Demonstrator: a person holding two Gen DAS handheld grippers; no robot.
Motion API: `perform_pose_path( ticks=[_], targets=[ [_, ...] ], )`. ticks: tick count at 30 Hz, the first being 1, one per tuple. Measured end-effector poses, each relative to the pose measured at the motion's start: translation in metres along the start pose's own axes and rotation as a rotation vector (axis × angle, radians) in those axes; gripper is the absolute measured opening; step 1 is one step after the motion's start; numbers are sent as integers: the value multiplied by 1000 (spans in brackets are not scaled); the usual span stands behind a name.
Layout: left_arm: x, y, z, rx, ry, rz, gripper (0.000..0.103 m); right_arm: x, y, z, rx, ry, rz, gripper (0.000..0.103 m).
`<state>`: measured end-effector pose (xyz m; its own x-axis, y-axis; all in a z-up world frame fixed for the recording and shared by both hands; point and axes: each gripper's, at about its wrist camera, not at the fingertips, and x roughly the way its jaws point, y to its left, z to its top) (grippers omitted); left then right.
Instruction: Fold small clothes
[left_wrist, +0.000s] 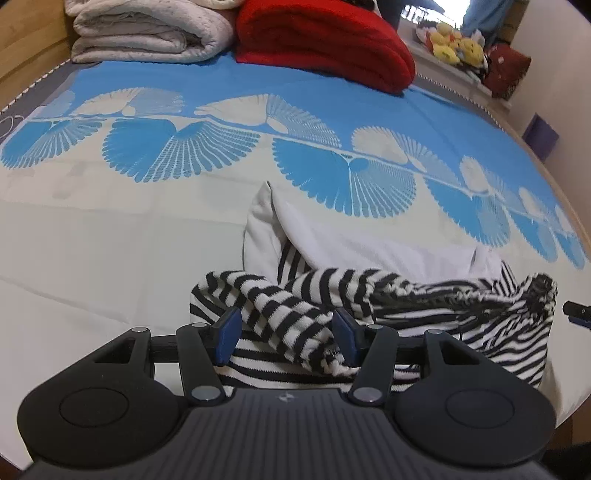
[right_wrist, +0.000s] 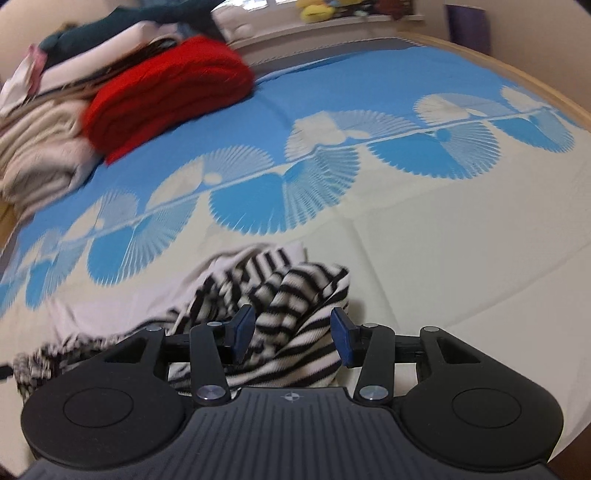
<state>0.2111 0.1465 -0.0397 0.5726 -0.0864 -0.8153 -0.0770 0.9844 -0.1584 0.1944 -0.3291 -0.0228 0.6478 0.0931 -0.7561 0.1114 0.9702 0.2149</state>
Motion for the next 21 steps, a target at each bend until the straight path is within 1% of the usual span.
perform_pose_path(
  ticks=[6, 11, 14, 18, 21],
  targets=[
    [6, -11, -3, 70, 49, 30, 60, 3, 12, -8, -84, 60, 18, 47],
    [19, -27, -15, 196, 128, 30, 60, 13, 30, -20, -184, 127, 38, 47],
    [25, -37, -22, 260, 149, 23, 60, 22, 45, -28, -262, 165, 41, 47],
    [35, -39, -25, 271, 169, 1, 60, 33, 62, -37, -355, 183, 28, 47],
    [45, -40, -27, 274, 188, 10, 60, 41, 69, -40, -386, 184, 24, 47]
  ],
)
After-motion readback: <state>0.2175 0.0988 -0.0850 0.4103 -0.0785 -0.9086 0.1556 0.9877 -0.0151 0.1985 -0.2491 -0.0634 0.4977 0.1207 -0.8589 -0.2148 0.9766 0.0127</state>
